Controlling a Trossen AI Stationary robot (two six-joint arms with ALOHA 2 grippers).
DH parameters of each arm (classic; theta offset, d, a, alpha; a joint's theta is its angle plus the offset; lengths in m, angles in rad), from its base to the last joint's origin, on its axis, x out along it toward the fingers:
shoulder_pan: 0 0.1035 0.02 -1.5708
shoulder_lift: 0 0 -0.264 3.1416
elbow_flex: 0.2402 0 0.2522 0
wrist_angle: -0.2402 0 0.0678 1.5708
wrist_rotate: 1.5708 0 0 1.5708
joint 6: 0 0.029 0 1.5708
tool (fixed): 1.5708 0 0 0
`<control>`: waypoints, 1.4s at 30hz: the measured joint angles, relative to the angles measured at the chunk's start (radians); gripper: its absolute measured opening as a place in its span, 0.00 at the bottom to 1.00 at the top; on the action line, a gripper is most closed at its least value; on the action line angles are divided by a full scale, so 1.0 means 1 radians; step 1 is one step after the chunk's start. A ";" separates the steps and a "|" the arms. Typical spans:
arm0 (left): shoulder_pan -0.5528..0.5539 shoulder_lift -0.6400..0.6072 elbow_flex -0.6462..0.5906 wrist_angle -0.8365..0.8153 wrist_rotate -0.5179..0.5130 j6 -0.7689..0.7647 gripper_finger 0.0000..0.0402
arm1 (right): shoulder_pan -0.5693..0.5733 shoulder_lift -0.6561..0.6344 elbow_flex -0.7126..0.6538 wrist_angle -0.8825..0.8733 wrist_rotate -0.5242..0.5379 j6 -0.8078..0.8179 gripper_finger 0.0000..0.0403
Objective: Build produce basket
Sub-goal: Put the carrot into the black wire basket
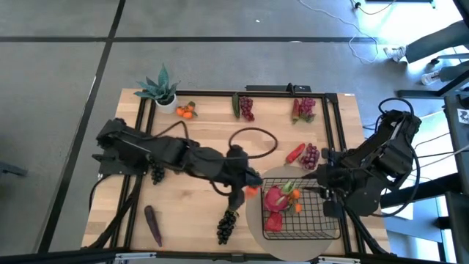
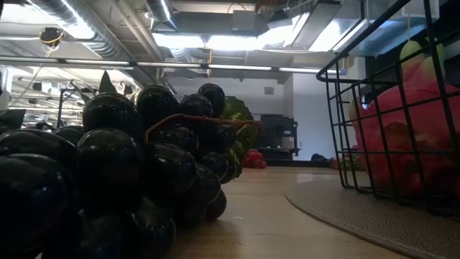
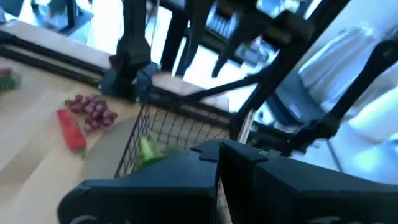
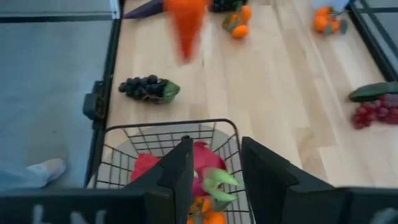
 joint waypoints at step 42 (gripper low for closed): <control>0.021 0.281 -0.002 0.234 0.173 0.086 0.00 | 0.003 0.000 0.000 -0.017 -0.065 0.044 0.30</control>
